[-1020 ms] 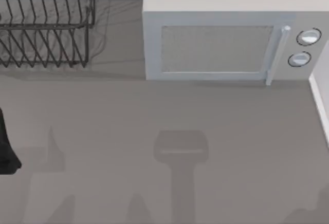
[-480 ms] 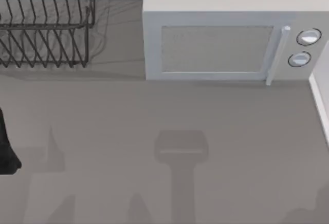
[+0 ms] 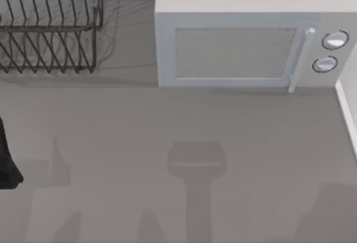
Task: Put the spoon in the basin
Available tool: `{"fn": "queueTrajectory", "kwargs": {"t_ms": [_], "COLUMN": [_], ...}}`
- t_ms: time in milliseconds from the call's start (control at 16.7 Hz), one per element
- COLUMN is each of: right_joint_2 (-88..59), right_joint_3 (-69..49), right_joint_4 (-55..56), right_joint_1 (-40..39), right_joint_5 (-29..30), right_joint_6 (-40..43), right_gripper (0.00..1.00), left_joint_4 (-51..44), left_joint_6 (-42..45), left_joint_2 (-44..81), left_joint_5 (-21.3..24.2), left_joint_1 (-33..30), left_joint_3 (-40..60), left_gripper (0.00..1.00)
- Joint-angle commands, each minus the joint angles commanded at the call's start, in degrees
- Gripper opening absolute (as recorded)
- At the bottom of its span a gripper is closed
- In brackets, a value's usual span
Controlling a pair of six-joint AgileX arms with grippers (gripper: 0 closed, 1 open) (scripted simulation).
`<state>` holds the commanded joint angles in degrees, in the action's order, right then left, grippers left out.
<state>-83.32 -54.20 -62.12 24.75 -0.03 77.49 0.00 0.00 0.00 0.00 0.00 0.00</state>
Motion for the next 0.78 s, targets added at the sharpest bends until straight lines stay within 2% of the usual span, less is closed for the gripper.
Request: {"fn": "queueTrajectory", "kwargs": {"t_ms": [480,780], "right_joint_2": [1.32,-8.91], "right_joint_3": [-2.95,-15.0], "right_joint_4": [-3.45,-8.09], "right_joint_1": [-0.24,-2.02], "right_joint_5": [0.0,0.14], "right_joint_6": [-0.32,-1.44], "right_gripper": [0.0,0.0], "left_joint_4": [0.0,0.0], "left_joint_6": [0.0,0.0], "left_joint_2": [0.0,0.0], "left_joint_5": [0.0,0.0], "left_joint_1": [0.0,0.0], "left_joint_3": [0.0,0.0], "left_gripper": [1.0,1.0]}}
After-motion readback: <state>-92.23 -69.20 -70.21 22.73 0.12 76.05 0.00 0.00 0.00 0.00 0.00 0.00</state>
